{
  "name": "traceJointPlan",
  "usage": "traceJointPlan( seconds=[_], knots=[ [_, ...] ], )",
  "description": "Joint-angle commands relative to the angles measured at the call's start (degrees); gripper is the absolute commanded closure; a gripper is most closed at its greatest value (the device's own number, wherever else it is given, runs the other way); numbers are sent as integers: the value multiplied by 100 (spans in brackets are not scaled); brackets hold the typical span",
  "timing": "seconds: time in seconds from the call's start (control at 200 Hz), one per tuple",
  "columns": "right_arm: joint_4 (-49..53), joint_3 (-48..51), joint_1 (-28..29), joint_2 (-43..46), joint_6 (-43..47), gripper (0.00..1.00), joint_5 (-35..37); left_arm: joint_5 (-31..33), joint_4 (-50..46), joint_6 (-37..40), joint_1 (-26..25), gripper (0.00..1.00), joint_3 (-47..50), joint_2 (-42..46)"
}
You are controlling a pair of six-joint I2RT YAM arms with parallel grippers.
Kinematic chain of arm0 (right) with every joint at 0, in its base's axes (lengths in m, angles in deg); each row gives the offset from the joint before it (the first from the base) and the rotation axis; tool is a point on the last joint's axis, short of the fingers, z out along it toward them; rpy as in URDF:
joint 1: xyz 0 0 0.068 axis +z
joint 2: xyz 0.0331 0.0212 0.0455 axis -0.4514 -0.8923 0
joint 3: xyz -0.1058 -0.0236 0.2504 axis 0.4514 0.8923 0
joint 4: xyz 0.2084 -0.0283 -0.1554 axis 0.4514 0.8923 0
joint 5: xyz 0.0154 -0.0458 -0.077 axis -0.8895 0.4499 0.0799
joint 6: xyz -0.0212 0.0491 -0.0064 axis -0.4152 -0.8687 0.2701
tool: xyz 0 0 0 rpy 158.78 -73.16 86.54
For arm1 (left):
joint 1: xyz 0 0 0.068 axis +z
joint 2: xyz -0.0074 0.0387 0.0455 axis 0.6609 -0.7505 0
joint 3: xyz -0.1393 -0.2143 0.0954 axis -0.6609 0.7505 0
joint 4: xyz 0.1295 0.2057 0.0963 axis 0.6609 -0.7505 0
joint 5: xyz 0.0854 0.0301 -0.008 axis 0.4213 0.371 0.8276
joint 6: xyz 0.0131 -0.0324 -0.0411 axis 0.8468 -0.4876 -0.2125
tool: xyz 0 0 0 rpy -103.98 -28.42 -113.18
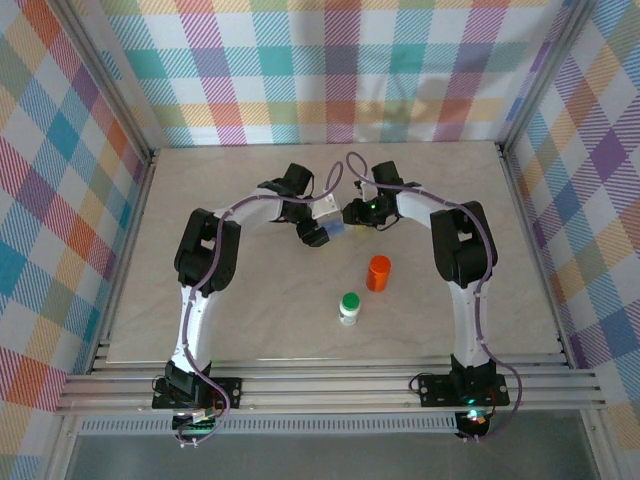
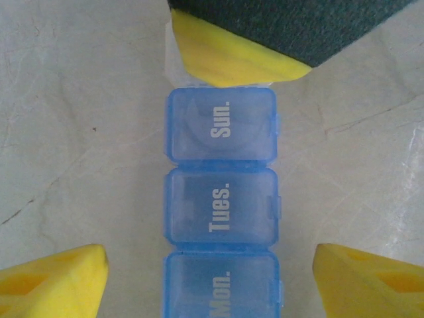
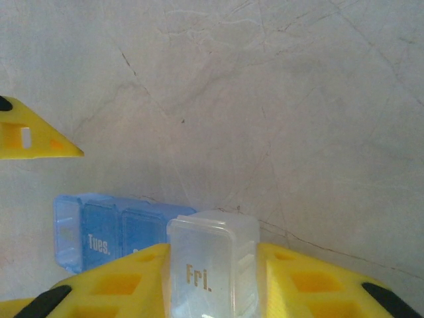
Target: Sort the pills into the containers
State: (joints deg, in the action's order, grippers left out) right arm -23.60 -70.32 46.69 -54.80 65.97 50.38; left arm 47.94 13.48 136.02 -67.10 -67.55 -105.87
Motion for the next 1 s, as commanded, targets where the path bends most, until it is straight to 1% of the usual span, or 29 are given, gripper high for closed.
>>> traceJointPlan(
  seconds=[0.0, 0.18, 0.285, 0.52, 0.565, 0.61, 0.66, 0.705, 0.87, 0.995],
  knots=[
    [227, 188, 27, -113, 123, 65, 95, -22, -405, 189, 7, 23, -212, -96],
    [279, 189, 19, -109, 188, 65, 175, -109, -744, 395, 16, 37, -294, -149],
    [306, 189, 20, -106, 212, 65, 210, -96, -854, 449, 16, 38, -327, -186],
    [313, 241, 25, -99, 275, 65, 290, -54, -707, 238, 7, 47, -380, -224],
    [312, 259, 23, -98, 291, 65, 303, -29, -704, 225, 7, 52, -397, -242],
    [312, 275, 22, -106, 306, 65, 316, -10, -763, 204, 8, 59, -457, -271],
    [309, 298, 27, -100, 337, 65, 340, -47, -895, 206, 7, 66, -560, -306],
    [312, 311, 26, -113, 359, 65, 347, -104, -1031, 198, 7, 69, -668, -351],
    [336, 373, 27, -103, 446, 65, 508, -141, -1380, -187, 27, 72, -1107, -545],
    [395, 382, 27, -105, 489, 65, 739, -513, -1840, -455, 175, 71, -1533, -717]
  ],
)
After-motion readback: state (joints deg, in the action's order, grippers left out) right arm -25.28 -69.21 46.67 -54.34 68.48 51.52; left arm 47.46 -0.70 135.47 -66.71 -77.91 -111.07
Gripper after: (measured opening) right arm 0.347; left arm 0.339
